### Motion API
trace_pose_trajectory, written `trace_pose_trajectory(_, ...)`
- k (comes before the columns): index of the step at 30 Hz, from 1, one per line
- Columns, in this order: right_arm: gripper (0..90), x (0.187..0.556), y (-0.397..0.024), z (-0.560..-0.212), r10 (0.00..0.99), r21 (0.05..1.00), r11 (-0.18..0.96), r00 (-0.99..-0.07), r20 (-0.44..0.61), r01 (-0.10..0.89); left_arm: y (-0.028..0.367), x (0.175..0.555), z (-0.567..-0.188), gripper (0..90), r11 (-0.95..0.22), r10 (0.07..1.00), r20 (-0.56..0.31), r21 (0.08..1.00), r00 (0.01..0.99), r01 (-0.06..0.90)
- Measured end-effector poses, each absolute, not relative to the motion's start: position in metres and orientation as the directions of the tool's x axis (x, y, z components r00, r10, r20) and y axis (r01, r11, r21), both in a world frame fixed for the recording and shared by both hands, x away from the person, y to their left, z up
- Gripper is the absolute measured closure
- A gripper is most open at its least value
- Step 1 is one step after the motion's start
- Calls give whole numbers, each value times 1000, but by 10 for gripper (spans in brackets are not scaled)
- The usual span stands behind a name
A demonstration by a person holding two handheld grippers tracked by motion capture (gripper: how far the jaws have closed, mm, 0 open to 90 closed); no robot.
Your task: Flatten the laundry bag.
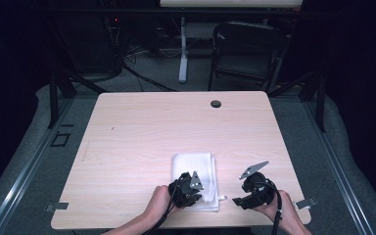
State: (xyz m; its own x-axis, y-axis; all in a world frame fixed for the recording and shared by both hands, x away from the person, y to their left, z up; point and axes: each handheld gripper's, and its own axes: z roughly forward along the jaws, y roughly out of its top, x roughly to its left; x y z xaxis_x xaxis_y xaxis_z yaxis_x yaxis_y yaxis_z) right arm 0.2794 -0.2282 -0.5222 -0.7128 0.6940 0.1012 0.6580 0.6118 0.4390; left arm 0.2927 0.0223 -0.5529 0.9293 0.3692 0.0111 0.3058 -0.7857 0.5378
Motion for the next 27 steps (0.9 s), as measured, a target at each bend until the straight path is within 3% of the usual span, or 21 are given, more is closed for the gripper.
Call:
trace_pose_trajectory(8, 808, 280, -207, -520, 666, 457, 638, -742, 78, 620, 25, 294, -550, 813, -765, 378, 0, 564, 926, 312)
trace_pose_trajectory(11, 888, 282, -195, -522, 641, 451, 665, -765, 66, 596, 26, 294, -548, 814, -757, 375, -7, 574, 927, 311)
trace_pose_trajectory(19, 900, 294, -162, -534, 577, 413, 726, -814, 70, 550, 29, 293, -543, 820, -738, 382, -9, 598, 924, 312)
trace_pose_trajectory(27, 900, 303, -151, -551, 584, 388, 724, -806, 94, 570, 32, 294, -541, 823, -734, 383, -9, 604, 924, 311)
